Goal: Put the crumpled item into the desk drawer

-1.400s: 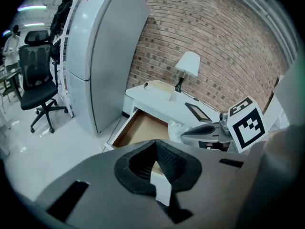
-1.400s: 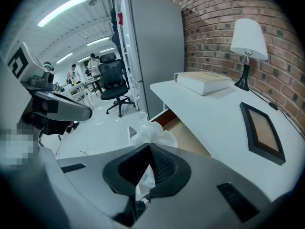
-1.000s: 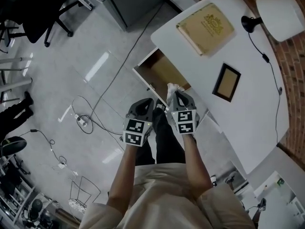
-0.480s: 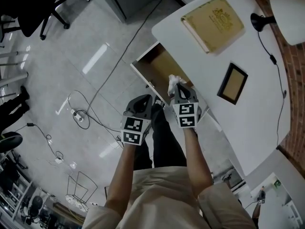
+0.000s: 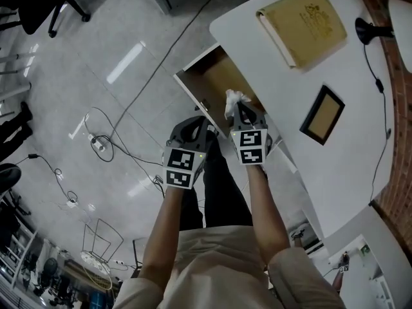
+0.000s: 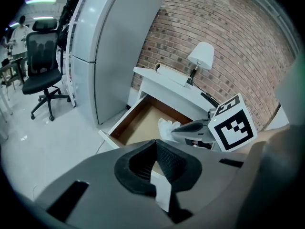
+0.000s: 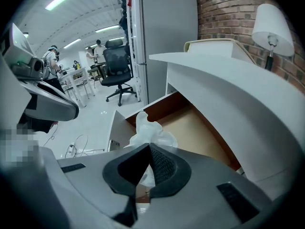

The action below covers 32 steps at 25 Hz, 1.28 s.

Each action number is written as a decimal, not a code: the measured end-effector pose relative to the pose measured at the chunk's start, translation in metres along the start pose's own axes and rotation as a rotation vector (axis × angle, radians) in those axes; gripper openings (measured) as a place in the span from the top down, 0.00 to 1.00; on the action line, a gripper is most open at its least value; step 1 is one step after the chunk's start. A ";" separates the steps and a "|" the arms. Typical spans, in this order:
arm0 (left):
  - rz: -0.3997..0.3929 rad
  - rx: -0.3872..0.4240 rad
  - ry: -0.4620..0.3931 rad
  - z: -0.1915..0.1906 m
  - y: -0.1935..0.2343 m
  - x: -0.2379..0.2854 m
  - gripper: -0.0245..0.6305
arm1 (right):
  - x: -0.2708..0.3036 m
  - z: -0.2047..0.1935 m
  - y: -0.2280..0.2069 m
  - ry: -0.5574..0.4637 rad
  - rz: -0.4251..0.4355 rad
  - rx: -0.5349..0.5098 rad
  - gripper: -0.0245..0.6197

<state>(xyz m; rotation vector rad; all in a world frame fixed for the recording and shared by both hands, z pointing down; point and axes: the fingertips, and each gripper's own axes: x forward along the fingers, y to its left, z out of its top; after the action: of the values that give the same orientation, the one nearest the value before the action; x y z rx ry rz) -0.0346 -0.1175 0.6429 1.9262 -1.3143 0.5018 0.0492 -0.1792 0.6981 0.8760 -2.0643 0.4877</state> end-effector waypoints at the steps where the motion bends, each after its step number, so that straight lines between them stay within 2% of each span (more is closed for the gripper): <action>1: 0.001 -0.005 -0.001 -0.001 0.001 0.003 0.94 | 0.003 0.000 -0.001 0.001 -0.003 0.003 0.92; 13: -0.013 -0.093 0.003 -0.022 0.015 0.026 0.94 | 0.042 -0.009 -0.002 0.015 0.000 -0.012 0.92; 32: 0.000 -0.084 -0.007 -0.029 0.036 0.045 0.94 | 0.105 -0.020 0.000 0.066 0.031 -0.071 0.92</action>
<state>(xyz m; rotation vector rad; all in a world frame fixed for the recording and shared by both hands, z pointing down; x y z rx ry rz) -0.0467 -0.1307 0.7046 1.8613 -1.3190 0.4332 0.0159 -0.2109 0.7946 0.7772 -2.0256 0.4513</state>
